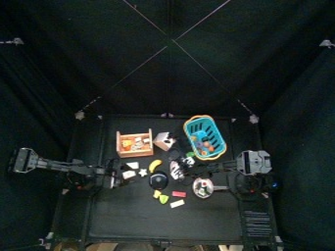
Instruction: Place egg in basket
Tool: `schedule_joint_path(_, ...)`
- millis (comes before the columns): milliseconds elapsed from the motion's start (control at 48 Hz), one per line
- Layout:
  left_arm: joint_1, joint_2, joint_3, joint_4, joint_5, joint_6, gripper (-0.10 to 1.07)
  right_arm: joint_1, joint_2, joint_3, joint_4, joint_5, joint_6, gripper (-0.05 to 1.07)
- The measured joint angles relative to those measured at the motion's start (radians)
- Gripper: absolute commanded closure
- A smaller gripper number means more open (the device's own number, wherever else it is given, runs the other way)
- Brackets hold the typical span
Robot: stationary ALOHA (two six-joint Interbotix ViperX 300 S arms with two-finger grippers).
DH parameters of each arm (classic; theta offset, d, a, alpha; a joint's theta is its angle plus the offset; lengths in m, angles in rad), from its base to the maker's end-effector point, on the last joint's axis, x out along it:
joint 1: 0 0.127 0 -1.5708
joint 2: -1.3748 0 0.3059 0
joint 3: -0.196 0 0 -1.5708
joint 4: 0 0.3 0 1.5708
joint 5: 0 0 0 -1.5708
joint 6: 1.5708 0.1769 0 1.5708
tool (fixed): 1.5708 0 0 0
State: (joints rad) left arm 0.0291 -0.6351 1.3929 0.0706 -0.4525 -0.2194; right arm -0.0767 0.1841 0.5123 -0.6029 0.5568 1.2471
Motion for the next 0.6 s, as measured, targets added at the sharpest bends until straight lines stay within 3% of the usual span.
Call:
schedule_joint_path(208, 0.000, 0.000, 0.003, -0.005, 0.000, 0.000, -0.02, 0.002, -0.012, 0.000, -0.002, 0.002, 0.000, 0.41)
schedule_joint_path(604, 0.000, 0.000, 0.003, -0.005, 0.000, 0.000, -0.02, 0.000, -0.155, -0.002, -0.060, 0.026, 0.000, 0.42)
